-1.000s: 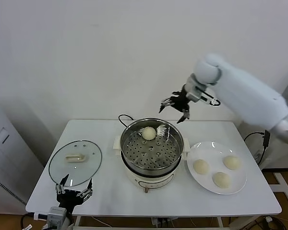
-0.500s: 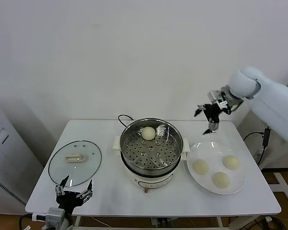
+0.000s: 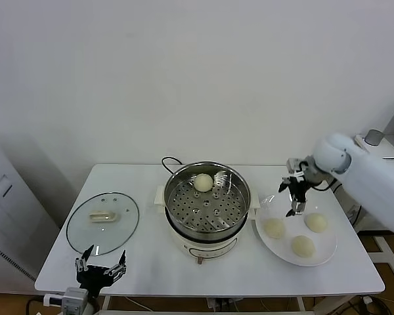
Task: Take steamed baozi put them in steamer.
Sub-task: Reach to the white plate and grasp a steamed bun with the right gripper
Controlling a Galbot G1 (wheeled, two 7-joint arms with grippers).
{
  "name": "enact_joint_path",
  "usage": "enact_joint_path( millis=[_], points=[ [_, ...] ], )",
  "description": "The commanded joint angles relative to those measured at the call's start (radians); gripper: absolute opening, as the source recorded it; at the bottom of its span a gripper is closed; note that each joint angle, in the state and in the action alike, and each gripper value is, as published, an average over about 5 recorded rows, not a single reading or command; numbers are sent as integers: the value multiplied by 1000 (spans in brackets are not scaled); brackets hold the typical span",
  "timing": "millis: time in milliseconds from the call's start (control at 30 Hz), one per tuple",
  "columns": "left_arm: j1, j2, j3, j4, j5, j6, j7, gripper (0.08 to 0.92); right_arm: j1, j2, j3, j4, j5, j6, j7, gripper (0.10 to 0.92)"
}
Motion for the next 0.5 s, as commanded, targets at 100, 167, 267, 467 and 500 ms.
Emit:
enact_joint_path(
  millis=[100, 167, 267, 467, 500],
  points=[
    [0, -6, 1, 6, 0, -1, -2, 823, -114, 34, 34, -23, -67, -11, 18, 823],
    [-1, -6, 1, 8, 2, -2, -2, 823, -118, 43, 35, -24, -71, -3, 16, 823],
    [0, -5, 2, 11, 2, -3, -1, 823, -121, 59, 34, -31, -90, 5, 25, 823],
    [0, -5, 3, 17, 3, -5, -1, 823, -138, 84, 41, -55, -139, 14, 40, 823],
    [-1, -4, 3, 18, 3, -5, -1, 823, -141, 86, 44, -59, -144, 15, 42, 823]
  ],
)
